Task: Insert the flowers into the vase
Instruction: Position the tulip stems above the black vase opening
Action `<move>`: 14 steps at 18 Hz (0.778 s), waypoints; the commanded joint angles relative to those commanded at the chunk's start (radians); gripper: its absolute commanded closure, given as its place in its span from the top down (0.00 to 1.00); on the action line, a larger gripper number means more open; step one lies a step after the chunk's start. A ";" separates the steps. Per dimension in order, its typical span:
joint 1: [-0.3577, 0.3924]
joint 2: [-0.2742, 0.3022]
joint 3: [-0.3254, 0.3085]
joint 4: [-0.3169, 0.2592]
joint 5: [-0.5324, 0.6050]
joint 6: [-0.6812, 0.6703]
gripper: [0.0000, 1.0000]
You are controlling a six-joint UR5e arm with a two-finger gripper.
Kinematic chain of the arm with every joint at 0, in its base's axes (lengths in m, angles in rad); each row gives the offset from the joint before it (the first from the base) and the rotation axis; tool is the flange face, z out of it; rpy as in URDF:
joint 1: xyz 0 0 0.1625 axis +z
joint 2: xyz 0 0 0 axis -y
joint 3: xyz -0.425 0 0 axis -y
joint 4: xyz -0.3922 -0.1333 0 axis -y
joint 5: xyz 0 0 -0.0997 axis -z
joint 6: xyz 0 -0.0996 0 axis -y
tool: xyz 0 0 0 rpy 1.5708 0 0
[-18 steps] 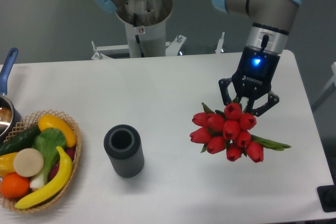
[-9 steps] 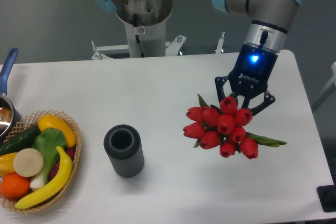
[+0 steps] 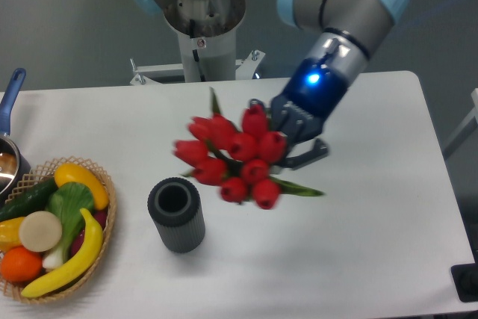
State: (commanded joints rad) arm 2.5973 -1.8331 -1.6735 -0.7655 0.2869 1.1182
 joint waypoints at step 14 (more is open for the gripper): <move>-0.095 0.009 -0.074 0.000 -0.111 0.002 0.25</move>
State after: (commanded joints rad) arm 2.5019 -1.8239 -1.7472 -0.7655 0.1764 1.1198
